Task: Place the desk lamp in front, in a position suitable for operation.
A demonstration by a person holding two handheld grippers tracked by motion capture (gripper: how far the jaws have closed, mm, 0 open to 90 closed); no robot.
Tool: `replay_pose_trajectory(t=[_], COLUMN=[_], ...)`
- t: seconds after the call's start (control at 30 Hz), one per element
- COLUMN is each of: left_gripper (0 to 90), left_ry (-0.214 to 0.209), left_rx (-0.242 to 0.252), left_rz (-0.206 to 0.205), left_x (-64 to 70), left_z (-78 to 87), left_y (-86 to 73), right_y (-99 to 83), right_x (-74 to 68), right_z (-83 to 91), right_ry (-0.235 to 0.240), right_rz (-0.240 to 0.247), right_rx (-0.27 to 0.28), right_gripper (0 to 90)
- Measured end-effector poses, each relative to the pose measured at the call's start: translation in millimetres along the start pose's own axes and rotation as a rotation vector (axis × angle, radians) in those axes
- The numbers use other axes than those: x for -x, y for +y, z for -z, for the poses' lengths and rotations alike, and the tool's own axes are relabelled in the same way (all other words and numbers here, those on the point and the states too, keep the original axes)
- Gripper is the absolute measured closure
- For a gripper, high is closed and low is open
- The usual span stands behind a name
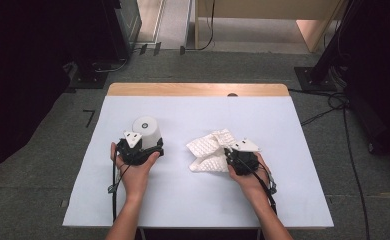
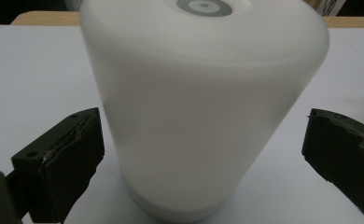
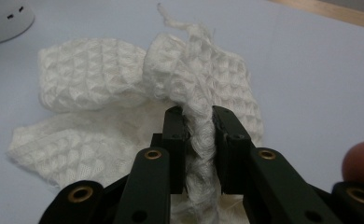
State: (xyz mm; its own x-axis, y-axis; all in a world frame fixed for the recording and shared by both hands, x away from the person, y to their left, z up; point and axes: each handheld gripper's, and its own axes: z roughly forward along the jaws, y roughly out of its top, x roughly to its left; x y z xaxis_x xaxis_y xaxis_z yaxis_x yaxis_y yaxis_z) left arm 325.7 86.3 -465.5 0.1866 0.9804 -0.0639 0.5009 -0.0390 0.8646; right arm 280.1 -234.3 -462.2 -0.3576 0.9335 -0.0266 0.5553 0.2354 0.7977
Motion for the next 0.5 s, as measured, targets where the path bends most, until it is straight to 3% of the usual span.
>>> replay_pose_trajectory(t=[0.07, 0.27, 0.37, 0.5], left_gripper=[0.0, 0.2, 8.1, 8.4], left_ry=[0.047, 0.114, 0.108, 0.095], left_rx=[0.006, 0.030, 0.043, 0.040], left_rz=[0.003, 0.009, -0.014, -0.027], left_x=[3.1, 4.0, 5.1, 1.7], left_z=[-8.0, -19.3, -19.5, -19.2], left_y=[2.0, 6.2, 7.1, 7.9], right_y=[-7.3, -16.8, -19.7, -21.8], right_x=[5.1, 5.4, 5.7, 5.5], right_z=[3.3, 8.1, 10.3, 14.2], right_ry=[0.013, 0.015, 0.017, 0.018], right_rz=[-0.007, -0.007, -0.012, -0.012], right_rx=[-0.003, -0.001, 0.007, 0.016], right_gripper=[73.6, 71.8, 72.0, 72.3])
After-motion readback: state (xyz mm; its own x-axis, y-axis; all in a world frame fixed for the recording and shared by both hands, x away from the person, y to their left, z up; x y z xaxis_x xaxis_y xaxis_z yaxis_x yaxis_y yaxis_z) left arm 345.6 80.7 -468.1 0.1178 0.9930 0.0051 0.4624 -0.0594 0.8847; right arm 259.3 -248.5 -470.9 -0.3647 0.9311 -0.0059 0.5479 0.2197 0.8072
